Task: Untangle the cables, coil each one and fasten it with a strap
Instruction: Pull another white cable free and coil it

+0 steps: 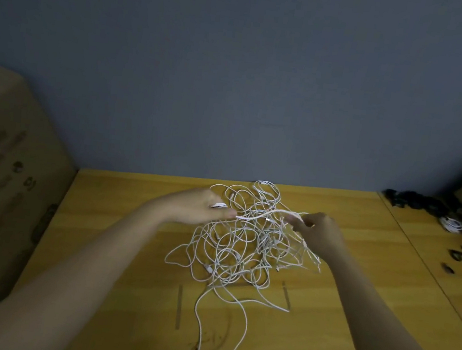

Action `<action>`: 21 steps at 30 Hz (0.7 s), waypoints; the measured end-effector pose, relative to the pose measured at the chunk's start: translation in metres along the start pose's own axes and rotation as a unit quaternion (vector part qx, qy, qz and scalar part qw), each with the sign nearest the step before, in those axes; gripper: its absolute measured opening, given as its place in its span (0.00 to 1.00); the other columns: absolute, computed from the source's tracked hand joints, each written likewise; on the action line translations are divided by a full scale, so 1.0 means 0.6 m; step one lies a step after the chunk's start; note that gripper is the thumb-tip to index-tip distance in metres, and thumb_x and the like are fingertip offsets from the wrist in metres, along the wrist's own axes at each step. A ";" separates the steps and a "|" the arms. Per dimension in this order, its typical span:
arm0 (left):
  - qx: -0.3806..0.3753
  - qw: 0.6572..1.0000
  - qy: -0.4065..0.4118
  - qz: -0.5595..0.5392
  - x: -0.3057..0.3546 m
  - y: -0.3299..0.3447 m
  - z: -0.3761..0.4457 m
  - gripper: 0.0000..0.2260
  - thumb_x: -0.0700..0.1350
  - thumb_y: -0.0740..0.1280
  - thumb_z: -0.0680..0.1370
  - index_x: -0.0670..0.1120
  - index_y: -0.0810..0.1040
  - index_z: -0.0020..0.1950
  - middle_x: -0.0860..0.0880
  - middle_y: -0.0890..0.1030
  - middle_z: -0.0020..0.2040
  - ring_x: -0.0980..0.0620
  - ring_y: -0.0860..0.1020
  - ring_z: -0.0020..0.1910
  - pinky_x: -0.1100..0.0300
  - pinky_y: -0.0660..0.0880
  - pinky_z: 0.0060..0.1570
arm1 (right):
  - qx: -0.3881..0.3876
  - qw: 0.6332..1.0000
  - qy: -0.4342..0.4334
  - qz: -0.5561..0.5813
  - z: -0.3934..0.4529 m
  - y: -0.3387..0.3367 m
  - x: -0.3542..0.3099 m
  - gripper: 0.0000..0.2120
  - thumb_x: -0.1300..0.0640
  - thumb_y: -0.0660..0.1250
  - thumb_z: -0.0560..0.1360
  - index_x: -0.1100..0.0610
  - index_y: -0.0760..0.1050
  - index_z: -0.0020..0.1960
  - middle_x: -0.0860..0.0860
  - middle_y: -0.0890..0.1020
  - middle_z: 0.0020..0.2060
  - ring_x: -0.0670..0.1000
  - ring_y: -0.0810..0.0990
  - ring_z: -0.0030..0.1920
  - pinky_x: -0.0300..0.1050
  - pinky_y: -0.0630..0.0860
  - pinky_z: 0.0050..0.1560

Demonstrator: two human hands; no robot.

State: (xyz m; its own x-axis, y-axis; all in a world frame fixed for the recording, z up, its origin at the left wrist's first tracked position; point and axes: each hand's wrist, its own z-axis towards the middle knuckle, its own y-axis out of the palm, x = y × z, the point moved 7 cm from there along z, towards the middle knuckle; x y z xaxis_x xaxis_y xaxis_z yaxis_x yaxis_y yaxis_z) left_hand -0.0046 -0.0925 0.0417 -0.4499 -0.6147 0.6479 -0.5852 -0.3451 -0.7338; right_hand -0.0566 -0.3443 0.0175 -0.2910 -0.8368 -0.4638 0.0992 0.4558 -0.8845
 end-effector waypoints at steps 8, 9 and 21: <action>-0.001 0.944 0.053 -0.325 0.059 -0.023 0.005 0.23 0.61 0.55 0.77 0.47 0.63 0.27 0.52 0.60 0.20 0.55 0.57 0.20 0.66 0.58 0.23 | 0.066 0.810 -0.042 0.581 0.029 -0.076 -0.058 0.09 0.54 0.72 0.70 0.60 0.80 0.44 0.51 0.85 0.37 0.50 0.85 0.43 0.38 0.80 0.46; -0.005 0.913 0.060 -0.403 0.067 -0.028 0.003 0.22 0.60 0.55 0.76 0.50 0.63 0.25 0.53 0.59 0.19 0.56 0.55 0.19 0.66 0.55 0.22 | 0.073 0.826 -0.056 0.556 0.032 -0.079 -0.058 0.06 0.55 0.71 0.72 0.58 0.80 0.45 0.51 0.85 0.38 0.49 0.85 0.44 0.38 0.80 0.46; 0.292 0.867 0.096 -0.392 0.054 -0.071 0.048 0.09 0.48 0.51 0.84 0.52 0.65 0.45 0.50 0.75 0.38 0.59 0.75 0.29 0.68 0.72 0.35 | -0.053 0.980 -0.166 0.091 -0.050 0.105 -0.148 0.13 0.44 0.61 0.79 0.50 0.80 0.52 0.50 0.81 0.32 0.51 0.80 0.32 0.47 0.75 0.35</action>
State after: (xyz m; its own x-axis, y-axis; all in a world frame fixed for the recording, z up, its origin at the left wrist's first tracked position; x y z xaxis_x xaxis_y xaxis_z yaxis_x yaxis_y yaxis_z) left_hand 0.0254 -0.1183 0.0879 -0.2048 0.0821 0.9753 -0.3451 -0.9385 0.0065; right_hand -0.0530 -0.2321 0.0048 0.0504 -0.7837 -0.6191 0.0162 0.6205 -0.7841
